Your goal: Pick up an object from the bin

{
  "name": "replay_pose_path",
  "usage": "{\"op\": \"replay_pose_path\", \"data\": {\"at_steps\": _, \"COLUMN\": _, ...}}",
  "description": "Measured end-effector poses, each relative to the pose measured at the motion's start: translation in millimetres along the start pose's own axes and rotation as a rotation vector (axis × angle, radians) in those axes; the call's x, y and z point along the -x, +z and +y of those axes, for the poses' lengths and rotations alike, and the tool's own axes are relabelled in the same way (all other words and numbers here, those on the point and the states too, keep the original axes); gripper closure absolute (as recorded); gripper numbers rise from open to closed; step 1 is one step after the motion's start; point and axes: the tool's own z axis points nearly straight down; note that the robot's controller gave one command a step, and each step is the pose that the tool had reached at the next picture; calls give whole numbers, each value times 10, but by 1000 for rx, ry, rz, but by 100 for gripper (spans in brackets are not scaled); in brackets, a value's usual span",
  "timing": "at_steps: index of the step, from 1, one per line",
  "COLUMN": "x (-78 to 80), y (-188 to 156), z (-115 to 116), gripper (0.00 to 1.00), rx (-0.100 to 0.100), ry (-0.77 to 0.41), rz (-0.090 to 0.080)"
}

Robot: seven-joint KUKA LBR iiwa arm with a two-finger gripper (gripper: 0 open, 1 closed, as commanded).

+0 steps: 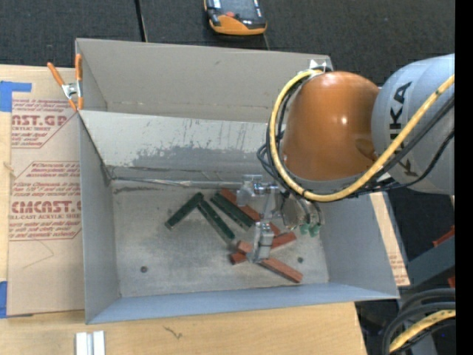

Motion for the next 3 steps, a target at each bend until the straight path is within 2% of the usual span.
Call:
{"op": "replay_pose_path", "data": {"at_steps": 1, "x": 79, "y": 675, "z": -366, "gripper": 0, "rx": 0, "ry": 122, "rz": -3}}
{"op": "replay_pose_path", "data": {"at_steps": 2, "x": 153, "y": 1350, "z": -820, "gripper": 0, "rx": -1, "ry": -51, "rz": -2}}
{"op": "replay_pose_path", "data": {"at_steps": 3, "x": 89, "y": 1581, "z": -972, "gripper": 0, "rx": 0, "ry": 38, "rz": 2}}
